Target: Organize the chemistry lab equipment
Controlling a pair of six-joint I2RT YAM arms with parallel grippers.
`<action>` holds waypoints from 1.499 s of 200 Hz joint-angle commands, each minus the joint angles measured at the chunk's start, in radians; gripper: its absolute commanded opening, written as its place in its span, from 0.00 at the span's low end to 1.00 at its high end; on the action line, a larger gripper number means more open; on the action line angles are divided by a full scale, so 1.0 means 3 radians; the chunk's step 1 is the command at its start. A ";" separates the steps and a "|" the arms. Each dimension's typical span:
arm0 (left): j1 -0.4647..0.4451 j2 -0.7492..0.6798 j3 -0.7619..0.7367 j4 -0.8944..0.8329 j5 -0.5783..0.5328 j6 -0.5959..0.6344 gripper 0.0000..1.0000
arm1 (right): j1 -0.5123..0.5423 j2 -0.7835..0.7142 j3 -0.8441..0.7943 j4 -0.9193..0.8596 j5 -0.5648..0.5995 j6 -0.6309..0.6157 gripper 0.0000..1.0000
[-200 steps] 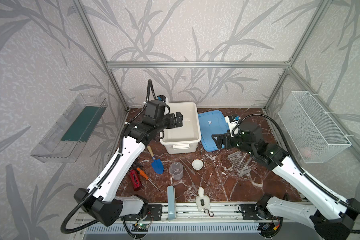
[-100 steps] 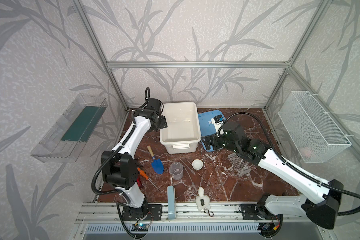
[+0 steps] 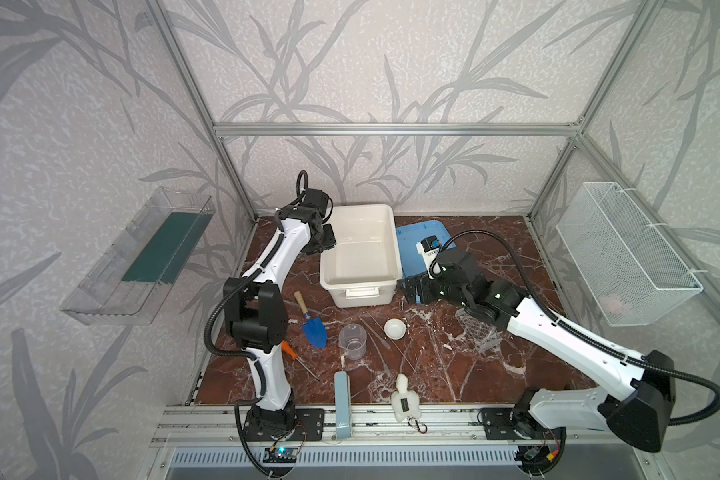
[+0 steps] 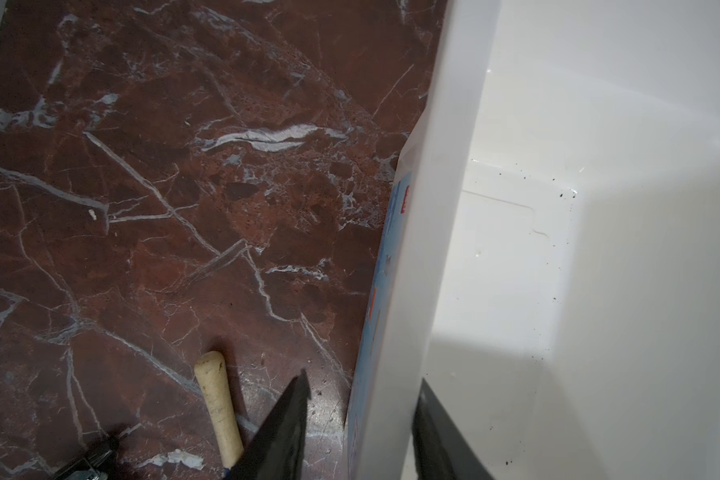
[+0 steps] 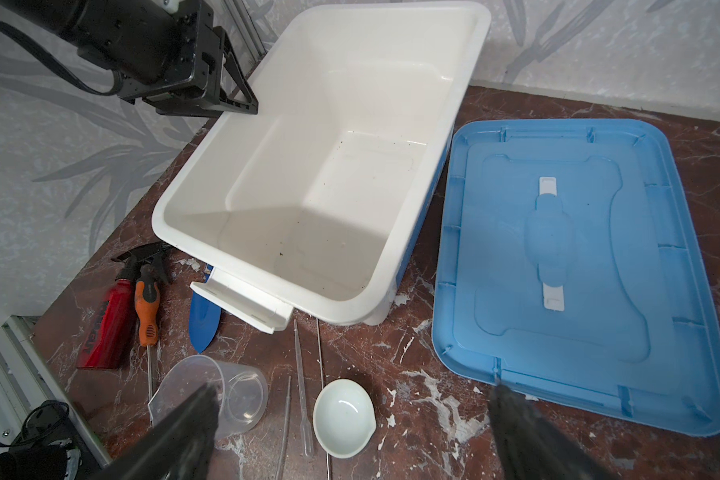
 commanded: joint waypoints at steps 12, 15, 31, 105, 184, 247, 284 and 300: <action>0.0003 0.0134 0.0203 -0.0290 -0.0009 -0.0057 0.34 | 0.0044 -0.0041 -0.0049 0.0170 -0.0418 -0.0105 0.99; 0.0002 0.0132 0.0201 -0.0298 -0.0017 -0.0065 0.32 | 0.0056 -0.0030 -0.0049 0.0178 -0.0457 -0.0128 1.00; 0.0003 0.0086 0.0163 -0.0264 -0.0061 -0.0126 0.28 | 0.0131 0.0020 -0.0027 0.0234 -0.0606 -0.0244 1.00; 0.0089 -0.0329 -0.0286 0.0064 -0.0132 -0.0809 0.20 | 0.0326 0.0293 0.0066 0.0385 -0.0916 -0.0335 1.00; 0.0151 -0.1008 -0.1303 0.1013 0.0081 -0.1708 0.20 | 0.0329 0.0623 0.0224 0.0362 -0.0682 -0.0011 1.00; 0.0145 -0.1572 -0.2262 0.1955 -0.0134 -0.2672 0.20 | 0.0329 0.0703 0.0221 0.0438 -0.0649 0.0104 1.00; 0.0053 -0.1676 -0.2358 0.2077 -0.0293 -0.2904 0.20 | 0.0329 0.0677 0.0174 0.0457 -0.0577 0.0116 1.00; -0.0032 -0.1772 -0.2447 0.2140 -0.0535 -0.3036 0.24 | 0.0329 0.0689 0.0183 0.0443 -0.0573 0.0114 1.00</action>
